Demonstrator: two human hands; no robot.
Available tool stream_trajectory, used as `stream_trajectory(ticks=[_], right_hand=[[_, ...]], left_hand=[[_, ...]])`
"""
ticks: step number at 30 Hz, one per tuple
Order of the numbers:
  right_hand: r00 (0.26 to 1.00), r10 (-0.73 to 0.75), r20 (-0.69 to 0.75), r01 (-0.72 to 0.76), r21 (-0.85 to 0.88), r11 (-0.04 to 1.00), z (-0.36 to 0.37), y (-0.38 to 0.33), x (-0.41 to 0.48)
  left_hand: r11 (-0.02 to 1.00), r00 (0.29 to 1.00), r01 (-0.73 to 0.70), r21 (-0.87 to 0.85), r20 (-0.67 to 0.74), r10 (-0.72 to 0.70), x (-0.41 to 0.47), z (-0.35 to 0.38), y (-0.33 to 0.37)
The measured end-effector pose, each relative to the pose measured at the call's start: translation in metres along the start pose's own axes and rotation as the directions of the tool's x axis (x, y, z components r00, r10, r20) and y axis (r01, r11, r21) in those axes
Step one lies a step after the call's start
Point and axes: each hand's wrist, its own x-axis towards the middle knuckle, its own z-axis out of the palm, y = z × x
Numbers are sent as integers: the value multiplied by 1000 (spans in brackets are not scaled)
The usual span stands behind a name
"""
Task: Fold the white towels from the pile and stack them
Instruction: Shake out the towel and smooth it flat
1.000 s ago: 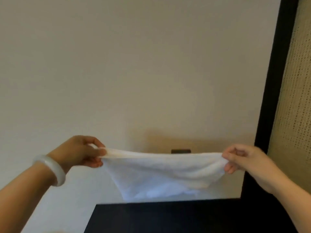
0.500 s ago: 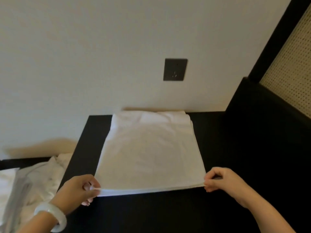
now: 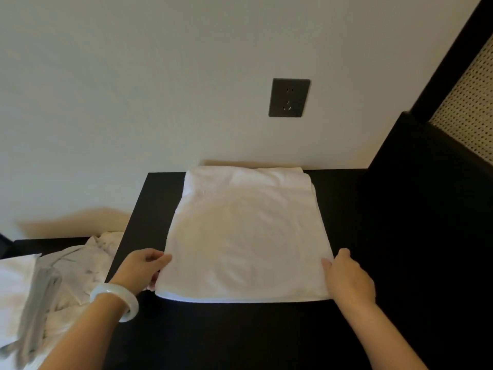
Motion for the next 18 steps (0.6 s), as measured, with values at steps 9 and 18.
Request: stream_trajectory(ticks=[9, 18], right_hand=[[971, -173, -167, 141, -188, 972, 24, 24, -13], [795, -569, -213, 586, 23, 810, 3, -61, -5]], left_hand=[[829, 997, 3, 560, -65, 40, -20, 29, -7], [548, 770, -392, 739, -63, 635, -17, 59, 38]])
